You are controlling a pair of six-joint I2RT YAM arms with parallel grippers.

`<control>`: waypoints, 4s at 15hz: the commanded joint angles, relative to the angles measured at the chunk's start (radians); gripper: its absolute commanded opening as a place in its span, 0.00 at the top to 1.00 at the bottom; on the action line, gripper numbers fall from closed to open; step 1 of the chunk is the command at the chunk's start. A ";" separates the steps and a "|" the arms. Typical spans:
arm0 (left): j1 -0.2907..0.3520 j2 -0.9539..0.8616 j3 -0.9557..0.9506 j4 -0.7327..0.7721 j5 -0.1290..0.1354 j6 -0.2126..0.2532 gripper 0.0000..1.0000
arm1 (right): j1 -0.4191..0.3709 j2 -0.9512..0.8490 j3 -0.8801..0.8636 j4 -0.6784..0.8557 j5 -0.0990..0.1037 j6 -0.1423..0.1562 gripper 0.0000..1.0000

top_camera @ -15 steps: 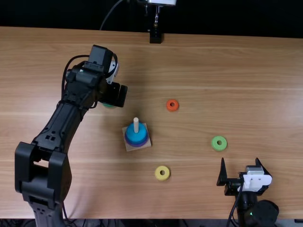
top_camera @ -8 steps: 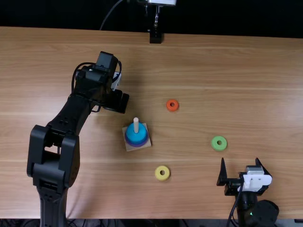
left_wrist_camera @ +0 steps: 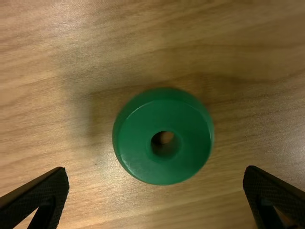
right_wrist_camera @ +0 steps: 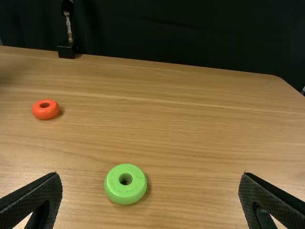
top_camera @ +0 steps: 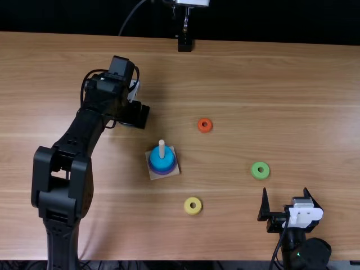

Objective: Build the Hanoi tower: stack the rings onto the peg from bottom to top in this color order: purple, dark blue, light blue, dark green, light green, yellow, orange.

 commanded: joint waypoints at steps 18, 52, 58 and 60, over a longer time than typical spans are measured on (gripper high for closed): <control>0.018 0.101 0.085 0.007 -0.022 0.039 1.00 | -0.012 -0.013 -0.069 -0.055 0.009 0.007 0.00; -0.255 -0.402 0.240 -0.532 -0.062 -0.381 1.00 | -0.012 -0.013 -0.069 -0.055 0.009 0.007 0.00; -0.315 -0.414 0.143 -0.516 -0.042 -0.381 1.00 | -0.012 -0.013 -0.069 -0.055 0.009 0.007 0.00; -0.320 -0.411 0.143 -0.514 -0.042 -0.381 1.00 | -0.012 -0.013 -0.069 -0.055 0.009 0.007 0.00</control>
